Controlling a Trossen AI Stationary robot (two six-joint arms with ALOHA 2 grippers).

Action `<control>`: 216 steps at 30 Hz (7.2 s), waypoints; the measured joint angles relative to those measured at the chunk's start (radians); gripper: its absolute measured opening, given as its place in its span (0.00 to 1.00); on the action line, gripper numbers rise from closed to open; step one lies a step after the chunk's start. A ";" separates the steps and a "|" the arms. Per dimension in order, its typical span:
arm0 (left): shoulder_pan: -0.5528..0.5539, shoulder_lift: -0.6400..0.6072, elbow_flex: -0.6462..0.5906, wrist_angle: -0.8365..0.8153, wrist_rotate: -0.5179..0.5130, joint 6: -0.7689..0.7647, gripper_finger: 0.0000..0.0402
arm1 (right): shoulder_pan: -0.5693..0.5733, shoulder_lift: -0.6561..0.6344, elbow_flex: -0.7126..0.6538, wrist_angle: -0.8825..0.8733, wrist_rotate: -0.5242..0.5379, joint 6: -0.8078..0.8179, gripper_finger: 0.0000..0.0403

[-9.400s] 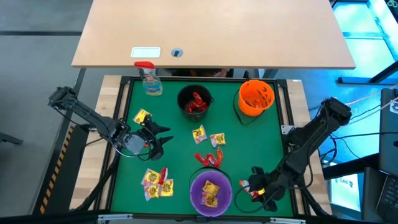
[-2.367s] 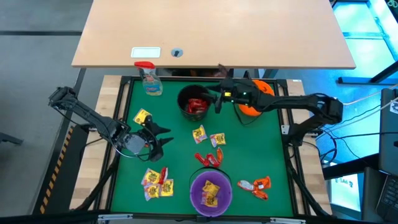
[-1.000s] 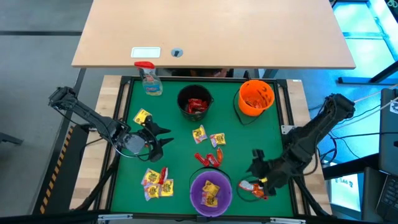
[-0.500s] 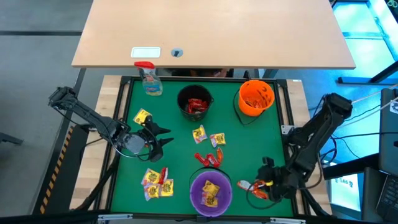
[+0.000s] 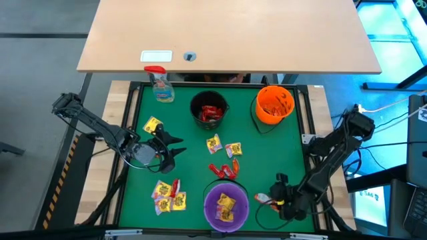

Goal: Sort candy
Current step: Put the orange chocolate into the orange bucket, then put the yellow candy into the violet bucket

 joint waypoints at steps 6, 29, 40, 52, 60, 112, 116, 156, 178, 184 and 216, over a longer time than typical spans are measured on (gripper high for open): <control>0.000 0.000 0.000 0.000 0.004 -0.018 0.41 | 0.000 0.055 0.000 0.043 0.005 0.004 0.51; 0.000 0.000 0.000 0.001 0.004 -0.023 0.41 | 0.000 0.083 0.000 -0.012 -0.029 0.029 0.04; 0.000 0.000 0.000 0.002 0.004 -0.023 0.41 | 0.000 -0.123 0.000 -0.234 0.187 0.108 0.09; 0.000 0.000 0.000 0.025 0.004 -0.023 0.41 | -0.089 -0.481 0.000 -0.761 0.788 0.441 0.06; 0.000 0.000 0.000 0.025 0.004 -0.022 0.41 | -0.405 -0.616 0.000 -0.828 0.790 0.337 0.07; 0.000 0.000 0.000 0.021 -0.004 0.001 0.41 | -1.485 -0.566 0.185 -0.355 -0.309 -0.685 0.49; 0.000 0.000 0.000 0.020 0.001 0.024 0.41 | -1.390 -0.607 0.249 -0.352 -0.300 -0.681 0.46; 0.571 -0.003 0.000 -0.673 0.351 -0.173 0.41 | -0.412 -0.337 0.183 -0.089 0.313 -0.521 0.41; 0.963 0.231 0.000 -0.755 0.494 -0.010 0.41 | -0.412 -0.338 0.183 -0.068 0.319 -0.522 0.41; 0.977 0.335 0.000 -0.685 0.560 0.075 0.41 | -0.412 -0.338 0.183 -0.068 0.318 -0.521 0.41; 1.061 0.545 -0.012 -0.590 0.678 0.185 0.05 | -0.412 -0.338 0.183 -0.049 0.266 -0.462 0.41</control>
